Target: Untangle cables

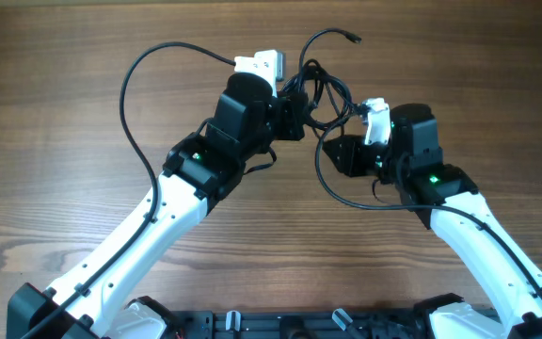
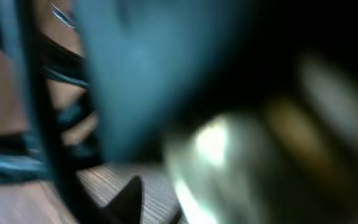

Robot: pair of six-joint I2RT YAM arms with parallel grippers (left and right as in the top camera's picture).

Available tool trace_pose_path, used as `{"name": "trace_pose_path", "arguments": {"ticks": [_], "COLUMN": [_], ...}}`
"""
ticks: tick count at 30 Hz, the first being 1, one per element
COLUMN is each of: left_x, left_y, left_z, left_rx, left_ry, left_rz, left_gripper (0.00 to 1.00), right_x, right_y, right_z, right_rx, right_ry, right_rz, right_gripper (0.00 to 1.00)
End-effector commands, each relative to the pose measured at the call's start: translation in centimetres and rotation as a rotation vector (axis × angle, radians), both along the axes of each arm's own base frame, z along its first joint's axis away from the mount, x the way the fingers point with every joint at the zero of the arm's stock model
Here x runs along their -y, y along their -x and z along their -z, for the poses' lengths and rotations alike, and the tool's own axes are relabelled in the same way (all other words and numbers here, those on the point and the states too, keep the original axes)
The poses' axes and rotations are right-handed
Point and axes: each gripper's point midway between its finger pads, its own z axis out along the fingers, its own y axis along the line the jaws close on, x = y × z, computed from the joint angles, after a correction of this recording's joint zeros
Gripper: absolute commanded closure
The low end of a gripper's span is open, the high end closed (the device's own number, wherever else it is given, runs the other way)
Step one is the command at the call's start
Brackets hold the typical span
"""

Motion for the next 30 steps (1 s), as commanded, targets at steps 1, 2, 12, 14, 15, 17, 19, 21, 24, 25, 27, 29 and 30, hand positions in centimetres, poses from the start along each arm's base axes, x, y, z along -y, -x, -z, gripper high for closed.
{"name": "trace_pose_path", "arguments": {"ticks": [1,2,12,14,15,17,19,21,24,25,27,29,30], "left_x": [0.1,-0.2,-7.4,-9.2,-10.1,-11.2,-11.7,-11.7,-11.5,-10.6,-7.3,-4.0,-2.8], "left_y": [0.3,0.1,-1.9,-2.0,-2.0,-2.0,-1.9,-1.8,-1.8,-1.6,-1.0,-0.1,0.3], "left_z": [-2.4,-2.3,1.0,1.4,1.5,1.7,1.8,1.9,2.0,2.1,2.2,1.5,0.9], "left_rx": [0.033,0.035,0.098,0.103,0.101,0.096,0.092,0.089,0.082,0.074,0.054,0.053,0.060], "left_ry": [0.049,0.039,-0.366,-0.456,-0.491,-0.535,-0.558,-0.560,-0.546,-0.515,-0.399,-0.275,-0.224], "left_rz": [0.007,-0.008,-0.233,-0.290,-0.327,-0.369,-0.387,-0.386,-0.380,-0.337,-0.184,-0.031,0.030], "left_gripper": [0.96,0.96,0.96,0.96,0.96,0.96,0.96,0.96,0.96,0.96,0.96,0.96,0.96], "right_x": [-0.4,-0.3,-0.2,-0.1,-0.1,-0.1,-0.1,-0.1,-0.1,-0.1,0.1,0.5,0.8], "right_y": [-0.6,-0.6,-0.1,0.1,0.1,0.2,0.2,0.2,0.3,0.3,0.2,0.0,-0.2], "right_z": [-0.8,-0.8,-0.2,0.0,0.0,0.1,0.1,0.1,0.2,0.2,0.3,0.5,0.6], "right_rx": [0.036,0.036,0.000,-0.009,-0.013,-0.016,-0.016,-0.017,-0.022,-0.024,-0.022,-0.018,-0.016], "right_ry": [-0.002,-0.002,0.008,0.011,0.012,0.013,0.013,0.013,0.014,0.016,0.023,0.044,0.059], "right_rz": [-0.009,-0.009,-0.009,-0.009,-0.009,-0.009,-0.009,-0.010,-0.010,-0.010,-0.003,0.021,0.035], "right_gripper": [0.76,0.80,0.96,0.96,0.96,0.96,0.96,0.96,0.96,0.96,0.96,0.96,0.96]}}
